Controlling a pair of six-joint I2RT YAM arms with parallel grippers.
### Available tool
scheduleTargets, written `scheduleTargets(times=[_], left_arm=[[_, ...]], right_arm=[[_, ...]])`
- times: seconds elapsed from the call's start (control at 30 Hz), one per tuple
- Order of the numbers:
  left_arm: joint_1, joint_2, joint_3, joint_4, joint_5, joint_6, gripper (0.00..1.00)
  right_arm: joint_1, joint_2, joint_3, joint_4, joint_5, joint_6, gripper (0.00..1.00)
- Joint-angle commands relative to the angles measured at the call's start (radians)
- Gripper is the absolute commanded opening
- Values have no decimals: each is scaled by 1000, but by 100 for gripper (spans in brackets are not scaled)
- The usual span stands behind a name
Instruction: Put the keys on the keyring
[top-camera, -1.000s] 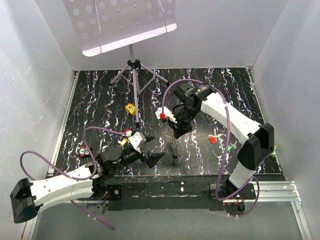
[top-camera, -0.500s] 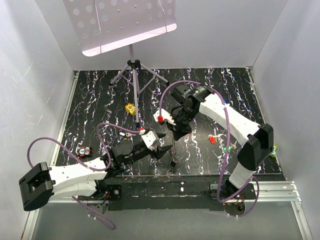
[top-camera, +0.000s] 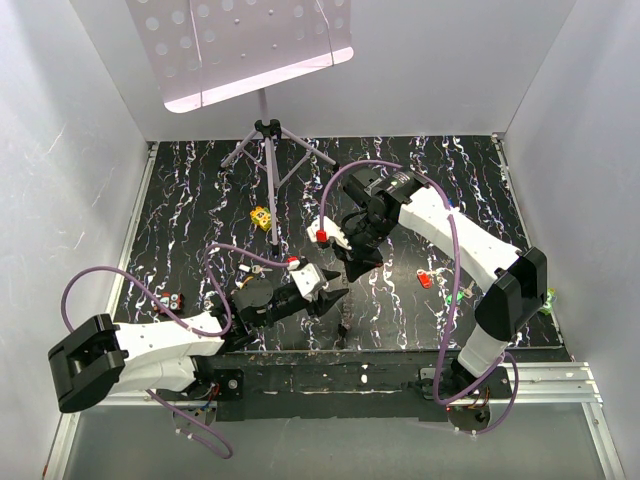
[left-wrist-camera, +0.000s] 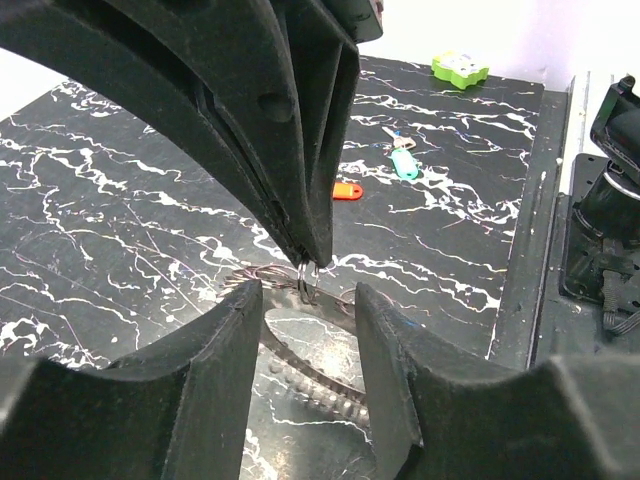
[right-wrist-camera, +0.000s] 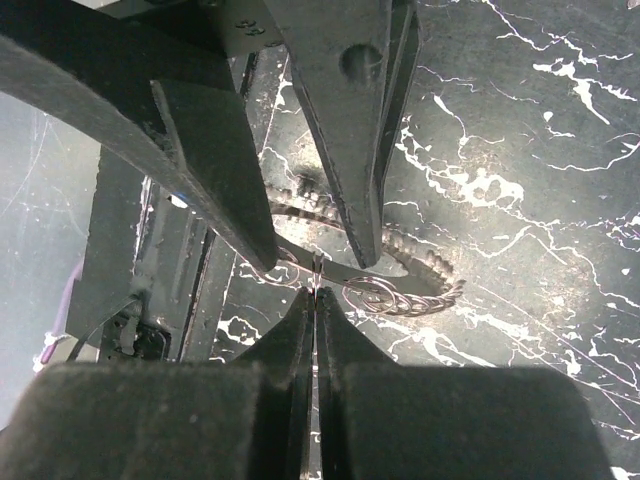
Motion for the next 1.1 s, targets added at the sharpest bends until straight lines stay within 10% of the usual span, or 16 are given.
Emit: scheduleTargets(times=[0.0,0.73,1.07], left_arm=[[10,-1,31,35,6,13,39],[25,-15,20,26,68,-12,0],[33,-173,-107,115,58,-124,0]], right_arm=[[6,-21,47,-183,-58,-7,1],[6,-27,53,-187,-97,-13,1],[-54,-161,-11,-58,-118,74,34]])
